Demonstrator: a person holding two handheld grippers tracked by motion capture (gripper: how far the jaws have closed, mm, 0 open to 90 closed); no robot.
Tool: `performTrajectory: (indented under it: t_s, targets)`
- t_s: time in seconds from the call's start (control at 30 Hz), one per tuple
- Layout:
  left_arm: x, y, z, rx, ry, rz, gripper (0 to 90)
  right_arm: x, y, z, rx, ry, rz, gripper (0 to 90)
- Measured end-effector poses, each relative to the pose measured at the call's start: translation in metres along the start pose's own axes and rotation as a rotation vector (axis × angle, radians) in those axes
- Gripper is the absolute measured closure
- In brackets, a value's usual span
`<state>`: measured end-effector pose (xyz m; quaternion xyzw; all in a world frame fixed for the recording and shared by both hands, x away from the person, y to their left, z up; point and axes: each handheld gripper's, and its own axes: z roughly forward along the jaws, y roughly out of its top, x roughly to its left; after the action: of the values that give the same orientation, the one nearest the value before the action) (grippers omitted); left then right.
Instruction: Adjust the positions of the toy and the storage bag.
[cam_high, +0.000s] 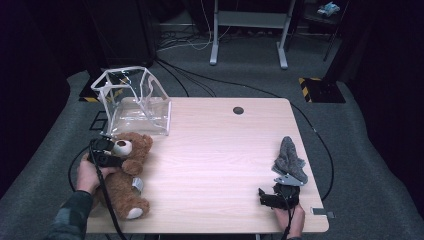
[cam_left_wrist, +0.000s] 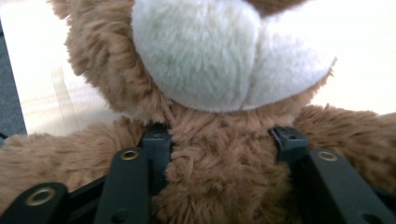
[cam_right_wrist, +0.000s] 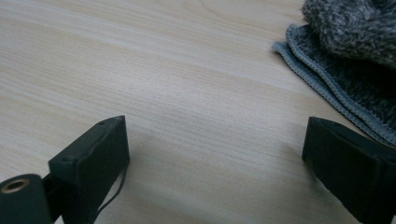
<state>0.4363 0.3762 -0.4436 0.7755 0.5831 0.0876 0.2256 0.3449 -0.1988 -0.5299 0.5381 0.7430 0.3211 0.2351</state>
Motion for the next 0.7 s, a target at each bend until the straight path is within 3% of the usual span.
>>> performTrajectory:
  t_s: [0.03,0.07,0.13,0.3,0.33,0.47,0.6,0.7]
  targets:
    - [0.0,0.0,0.001,-0.01,0.004,-0.021,44.0,0.0,0.0,0.0,-0.001,0.002,-0.01,6.4]
    - [0.001,0.0,0.0,-0.009,0.005,-0.011,40.4,0.0,0.0,0.0,0.0,-0.003,-0.012,6.4]
    - [0.001,0.001,-0.001,-0.012,0.005,-0.031,32.3,0.0,0.0,0.0,-0.004,0.002,-0.021,6.2]
    - [-0.001,0.002,-0.015,-0.08,0.038,-0.036,16.6,0.004,0.001,-0.001,-0.002,0.01,-0.062,3.7]
    - [-0.003,0.003,-0.019,-0.099,0.034,-0.051,15.6,0.006,0.001,-0.001,-0.002,0.017,-0.061,2.8]
    - [-0.008,0.012,-0.036,-0.156,0.049,-0.039,10.0,0.013,0.003,-0.001,-0.013,0.051,-0.084,1.5]
    - [-0.014,0.024,-0.043,-0.183,0.053,-0.007,5.2,0.016,0.005,0.004,0.005,0.078,-0.117,0.4]
    - [-0.021,0.033,-0.045,-0.197,0.059,0.01,3.2,0.016,0.005,0.005,0.014,0.092,-0.115,0.3]
